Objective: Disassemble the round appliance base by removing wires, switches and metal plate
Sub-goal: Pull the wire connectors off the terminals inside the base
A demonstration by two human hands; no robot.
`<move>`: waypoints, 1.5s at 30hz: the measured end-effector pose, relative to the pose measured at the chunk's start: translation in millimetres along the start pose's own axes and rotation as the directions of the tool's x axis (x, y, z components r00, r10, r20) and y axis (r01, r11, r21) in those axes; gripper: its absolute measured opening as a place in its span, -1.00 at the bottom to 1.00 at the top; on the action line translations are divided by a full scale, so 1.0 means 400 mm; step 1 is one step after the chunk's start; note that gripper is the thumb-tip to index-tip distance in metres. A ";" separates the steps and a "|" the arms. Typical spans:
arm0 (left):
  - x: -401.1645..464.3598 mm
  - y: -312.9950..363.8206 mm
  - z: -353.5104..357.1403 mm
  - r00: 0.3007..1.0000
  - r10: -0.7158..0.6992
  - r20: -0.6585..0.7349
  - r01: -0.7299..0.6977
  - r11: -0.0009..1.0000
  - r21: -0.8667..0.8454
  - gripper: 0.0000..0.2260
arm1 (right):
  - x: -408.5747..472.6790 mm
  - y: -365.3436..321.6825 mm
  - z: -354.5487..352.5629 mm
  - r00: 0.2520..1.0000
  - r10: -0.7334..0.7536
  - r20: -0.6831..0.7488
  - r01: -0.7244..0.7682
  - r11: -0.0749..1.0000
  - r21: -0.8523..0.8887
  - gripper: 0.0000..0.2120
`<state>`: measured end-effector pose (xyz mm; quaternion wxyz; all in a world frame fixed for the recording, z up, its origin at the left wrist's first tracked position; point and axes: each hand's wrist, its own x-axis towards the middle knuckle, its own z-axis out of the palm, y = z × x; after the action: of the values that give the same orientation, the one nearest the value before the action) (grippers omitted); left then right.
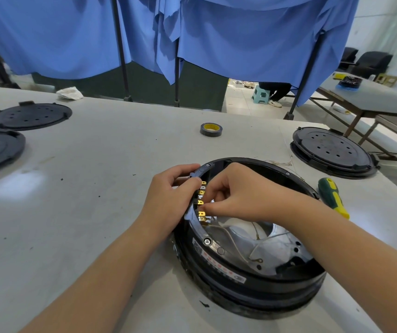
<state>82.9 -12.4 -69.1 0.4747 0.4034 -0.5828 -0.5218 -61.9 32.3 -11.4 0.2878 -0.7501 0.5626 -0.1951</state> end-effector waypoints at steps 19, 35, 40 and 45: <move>0.003 -0.007 0.001 0.999 0.027 -0.025 -0.027 1.000 0.006 -0.72 | 0.003 0.000 0.001 0.999 0.016 0.042 -0.016 1.000 0.004 -0.86; 0.003 -0.010 0.001 0.999 0.033 -0.023 -0.034 0.999 -0.013 -0.71 | -0.003 -0.005 0.003 1.000 0.005 0.031 -0.003 0.999 -0.042 -0.89; 0.002 -0.008 0.000 0.999 0.043 -0.015 -0.044 0.999 -0.013 -0.71 | -0.001 -0.004 0.001 0.999 -0.005 0.032 0.007 0.998 -0.057 -0.84; 0.003 -0.008 0.001 0.999 0.046 -0.011 -0.046 0.999 -0.002 -0.70 | 0.000 -0.002 0.000 1.000 -0.010 0.022 0.012 0.997 -0.078 -0.85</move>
<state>82.3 -14.0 -72.1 0.4901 0.3922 -0.5888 -0.5092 -61.5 32.7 -10.7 0.2630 -0.7660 0.5625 -0.1666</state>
